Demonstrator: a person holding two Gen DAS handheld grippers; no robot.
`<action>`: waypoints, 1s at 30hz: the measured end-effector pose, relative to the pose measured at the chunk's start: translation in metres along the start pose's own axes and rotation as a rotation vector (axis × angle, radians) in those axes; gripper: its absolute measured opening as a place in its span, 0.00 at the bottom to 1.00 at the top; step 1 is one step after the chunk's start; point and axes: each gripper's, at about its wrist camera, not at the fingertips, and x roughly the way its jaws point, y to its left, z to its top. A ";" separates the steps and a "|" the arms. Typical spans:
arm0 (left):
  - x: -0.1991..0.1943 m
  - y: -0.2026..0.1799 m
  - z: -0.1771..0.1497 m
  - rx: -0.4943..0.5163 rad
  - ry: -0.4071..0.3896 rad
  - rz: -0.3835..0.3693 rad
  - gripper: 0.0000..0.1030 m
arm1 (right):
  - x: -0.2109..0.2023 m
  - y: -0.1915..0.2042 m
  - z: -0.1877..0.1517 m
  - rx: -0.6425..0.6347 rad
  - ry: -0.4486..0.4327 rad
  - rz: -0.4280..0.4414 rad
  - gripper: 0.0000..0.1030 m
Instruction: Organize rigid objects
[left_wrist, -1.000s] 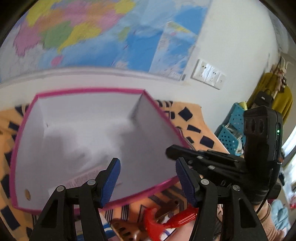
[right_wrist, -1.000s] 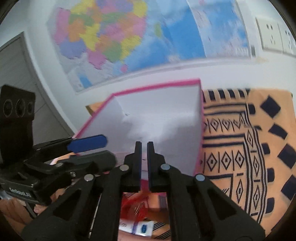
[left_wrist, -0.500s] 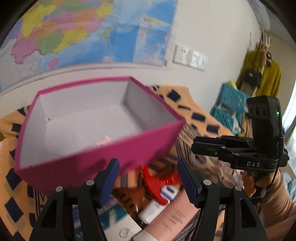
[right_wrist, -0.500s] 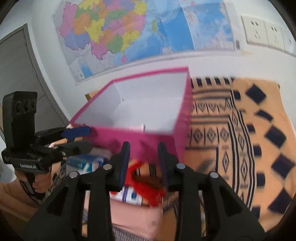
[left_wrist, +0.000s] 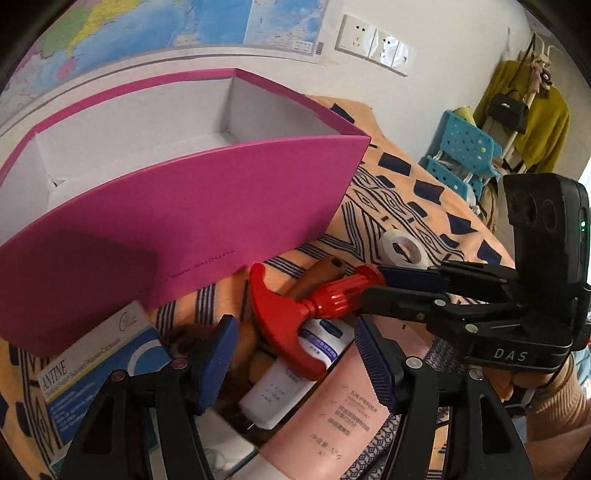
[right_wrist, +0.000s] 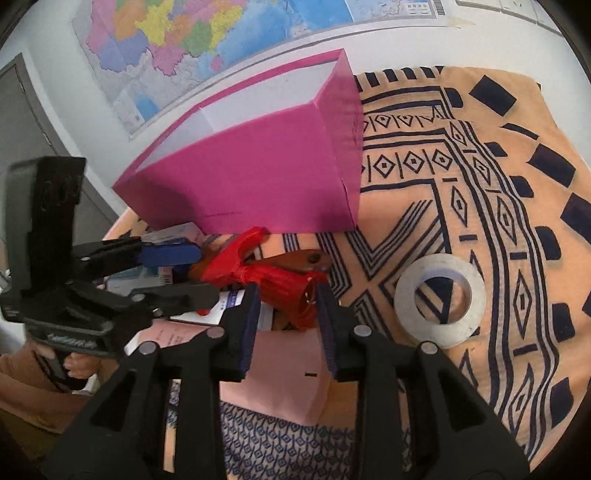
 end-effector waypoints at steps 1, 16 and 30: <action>0.001 -0.001 0.000 0.005 0.005 0.005 0.65 | 0.000 0.000 0.000 0.003 -0.001 0.007 0.33; -0.011 0.004 0.008 -0.049 0.011 -0.136 0.65 | 0.004 -0.006 -0.002 0.031 0.001 0.023 0.15; 0.019 -0.010 0.016 -0.012 0.111 -0.030 0.69 | 0.003 -0.006 -0.004 0.045 -0.017 0.033 0.15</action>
